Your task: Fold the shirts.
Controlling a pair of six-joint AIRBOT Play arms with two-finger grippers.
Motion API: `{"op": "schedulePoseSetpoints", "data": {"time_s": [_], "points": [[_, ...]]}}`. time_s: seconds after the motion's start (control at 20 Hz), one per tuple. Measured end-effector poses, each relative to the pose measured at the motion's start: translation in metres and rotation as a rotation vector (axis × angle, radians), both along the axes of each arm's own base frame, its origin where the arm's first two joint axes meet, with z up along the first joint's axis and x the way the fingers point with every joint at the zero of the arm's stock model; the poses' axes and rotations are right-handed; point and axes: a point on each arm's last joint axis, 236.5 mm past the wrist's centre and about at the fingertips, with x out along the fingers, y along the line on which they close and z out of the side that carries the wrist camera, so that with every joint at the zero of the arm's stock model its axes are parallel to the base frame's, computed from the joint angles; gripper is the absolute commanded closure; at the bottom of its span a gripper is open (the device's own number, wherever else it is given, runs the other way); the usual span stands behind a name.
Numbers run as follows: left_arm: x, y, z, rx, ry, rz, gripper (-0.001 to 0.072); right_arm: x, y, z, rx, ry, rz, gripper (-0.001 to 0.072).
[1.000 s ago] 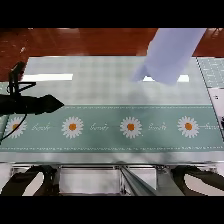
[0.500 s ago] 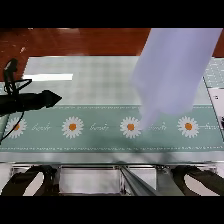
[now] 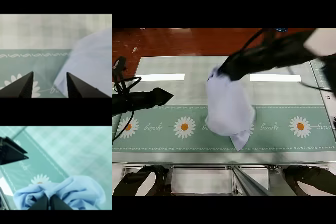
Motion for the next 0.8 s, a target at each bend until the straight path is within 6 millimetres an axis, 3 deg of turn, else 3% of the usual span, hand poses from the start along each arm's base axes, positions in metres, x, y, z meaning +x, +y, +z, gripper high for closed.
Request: {"op": "schedulePoseSetpoints", "data": {"time_s": [0.1,0.15,0.2,0.3,0.4,0.5,0.6,0.7,0.8], "points": [[-0.007,-0.002,-0.01,-0.005,0.037,-0.011,0.02,0.008,0.014,-0.052,-0.048,0.086,-0.013,0.0691],[-0.013,-0.004,-0.017,-0.007,0.064,-0.02,0.0201,0.013,0.019,-0.075,-0.068,0.125,-0.03,0.0569],[-0.018,-0.006,-0.025,-0.008,0.086,-0.028,0.02,0.017,0.02,-0.098,-0.097,0.164,-0.047,0.0324],[-0.029,-0.012,-0.042,-0.012,0.135,-0.049,0.0201,0.028,0.015,-0.126,-0.137,0.218,-0.103,0.0304],[-0.044,-0.025,-0.062,-0.029,0.2,-0.084,0.0201,0.045,-0.01,-0.135,-0.165,0.255,-0.19,0.0304],[-0.061,-0.04,-0.082,-0.051,0.272,-0.122,0.0201,0.069,-0.053,-0.121,-0.174,0.244,-0.298,0.0304],[-0.08,-0.056,-0.104,-0.061,0.356,-0.166,0.0201,0.092,-0.124,-0.104,-0.215,0.204,-0.459,0.0304],[-0.09,-0.066,-0.122,-0.062,0.421,-0.193,0.0201,0.095,-0.193,-0.101,-0.268,0.204,-0.615,0.0304],[-0.096,-0.072,-0.14,-0.056,0.477,-0.201,0.0201,0.077,-0.248,-0.118,-0.311,0.251,-0.736,0.0304]]}}
